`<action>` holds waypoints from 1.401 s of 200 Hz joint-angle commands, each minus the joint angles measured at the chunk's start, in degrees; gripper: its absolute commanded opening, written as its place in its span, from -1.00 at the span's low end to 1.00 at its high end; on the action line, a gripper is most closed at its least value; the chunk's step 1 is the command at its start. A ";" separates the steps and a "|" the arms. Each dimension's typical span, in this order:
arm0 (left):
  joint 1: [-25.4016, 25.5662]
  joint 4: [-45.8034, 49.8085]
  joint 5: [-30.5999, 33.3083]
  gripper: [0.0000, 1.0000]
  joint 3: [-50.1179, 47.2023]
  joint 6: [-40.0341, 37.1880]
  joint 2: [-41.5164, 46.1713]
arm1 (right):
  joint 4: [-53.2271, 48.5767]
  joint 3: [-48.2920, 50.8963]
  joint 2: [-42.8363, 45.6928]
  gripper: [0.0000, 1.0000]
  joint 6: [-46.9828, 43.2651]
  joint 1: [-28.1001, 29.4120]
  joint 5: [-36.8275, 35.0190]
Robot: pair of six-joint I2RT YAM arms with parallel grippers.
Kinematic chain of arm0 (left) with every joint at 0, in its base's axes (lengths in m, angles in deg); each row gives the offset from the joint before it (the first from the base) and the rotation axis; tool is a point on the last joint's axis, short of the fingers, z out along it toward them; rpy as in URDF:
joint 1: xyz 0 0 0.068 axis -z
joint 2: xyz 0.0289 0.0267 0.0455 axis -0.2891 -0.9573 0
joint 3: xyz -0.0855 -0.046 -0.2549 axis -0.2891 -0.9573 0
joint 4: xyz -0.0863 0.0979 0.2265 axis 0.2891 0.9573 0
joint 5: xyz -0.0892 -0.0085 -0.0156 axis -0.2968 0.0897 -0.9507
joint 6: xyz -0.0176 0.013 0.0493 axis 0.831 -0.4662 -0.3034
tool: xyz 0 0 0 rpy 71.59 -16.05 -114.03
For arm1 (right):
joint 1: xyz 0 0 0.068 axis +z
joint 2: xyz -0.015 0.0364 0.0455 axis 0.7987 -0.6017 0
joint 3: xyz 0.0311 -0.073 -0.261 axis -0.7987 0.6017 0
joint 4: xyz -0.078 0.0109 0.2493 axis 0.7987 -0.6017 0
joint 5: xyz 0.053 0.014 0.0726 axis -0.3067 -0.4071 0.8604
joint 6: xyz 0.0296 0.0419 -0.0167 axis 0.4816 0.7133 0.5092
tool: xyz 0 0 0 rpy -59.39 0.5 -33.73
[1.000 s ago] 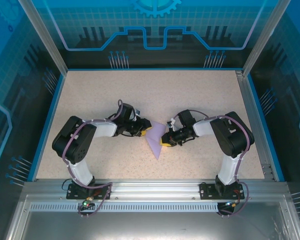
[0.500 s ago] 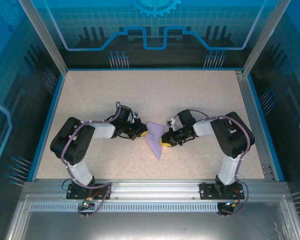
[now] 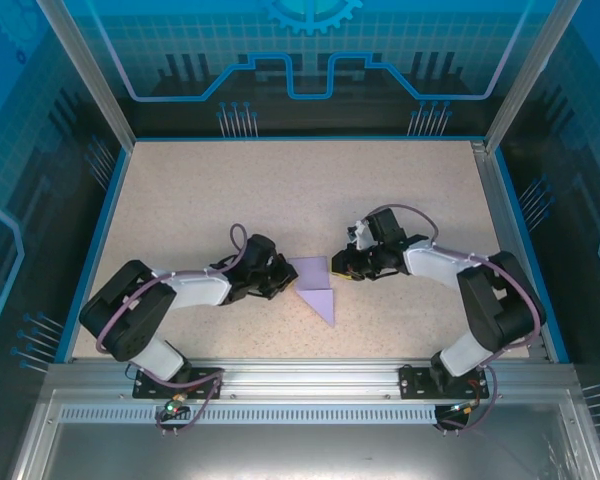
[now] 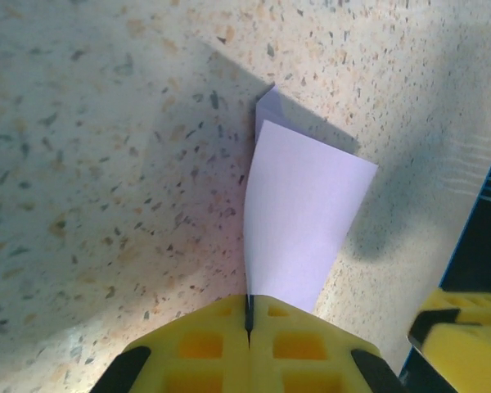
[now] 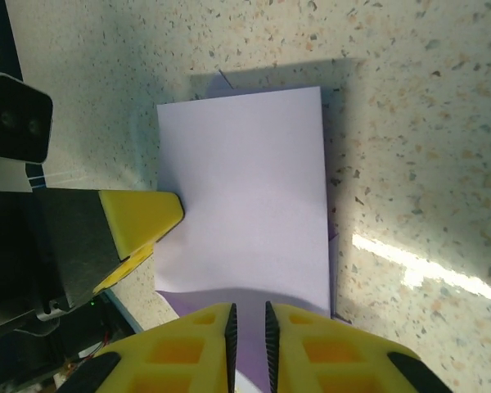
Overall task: Fold a paper plane with a square sheet of paper (pick it up from the middle)
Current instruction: Fold the wing for the fifth time at the center of the table.
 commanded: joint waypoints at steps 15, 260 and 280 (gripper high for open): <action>2.48 1.96 10.66 -1.00 -2.05 5.07 3.08 | -0.64 3.59 4.49 -0.62 2.01 3.77 -3.08; -4.58 -8.68 -3.68 -0.13 -3.27 -0.97 0.22 | 2.38 2.37 -14.63 -0.73 -6.20 0.45 2.15; -4.97 -9.25 -5.14 -0.12 -2.61 -1.42 -0.88 | 2.67 2.40 -15.33 -0.73 -6.29 0.18 2.50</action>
